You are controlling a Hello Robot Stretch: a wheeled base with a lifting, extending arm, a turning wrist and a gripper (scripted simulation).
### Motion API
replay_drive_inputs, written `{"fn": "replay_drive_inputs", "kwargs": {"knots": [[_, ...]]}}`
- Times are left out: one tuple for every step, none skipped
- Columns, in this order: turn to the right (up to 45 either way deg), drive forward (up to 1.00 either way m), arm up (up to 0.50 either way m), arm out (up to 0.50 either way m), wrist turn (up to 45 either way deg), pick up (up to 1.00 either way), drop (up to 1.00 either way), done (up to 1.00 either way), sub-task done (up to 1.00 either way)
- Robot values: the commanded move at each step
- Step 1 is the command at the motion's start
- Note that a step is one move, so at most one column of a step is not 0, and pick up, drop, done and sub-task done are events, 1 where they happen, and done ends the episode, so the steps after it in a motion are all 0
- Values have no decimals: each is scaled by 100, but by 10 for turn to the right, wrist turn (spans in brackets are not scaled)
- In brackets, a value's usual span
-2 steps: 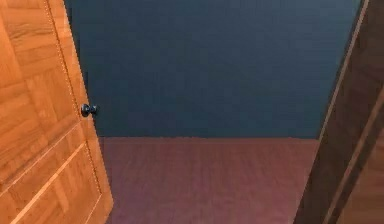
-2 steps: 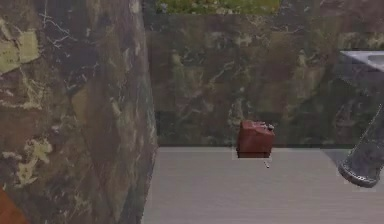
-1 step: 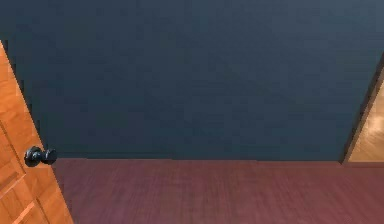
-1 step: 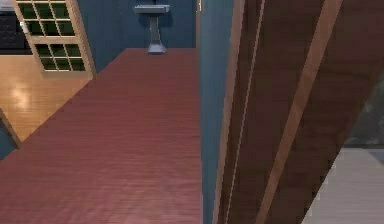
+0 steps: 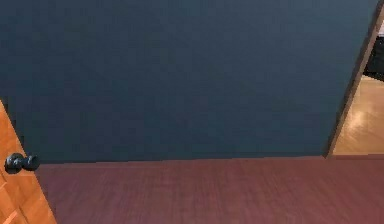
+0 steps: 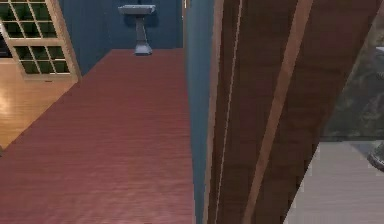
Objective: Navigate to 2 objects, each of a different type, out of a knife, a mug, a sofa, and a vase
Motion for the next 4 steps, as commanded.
{"fn": "replay_drive_inputs", "kwargs": {"knots": [[0,30,0,0,0,0,0,0,0],[450,0,0,0,0,0,0,0,0],[360,0,0,0,0,0,0,0,0],[0,100,0,0,0,0,0,0,0]]}}
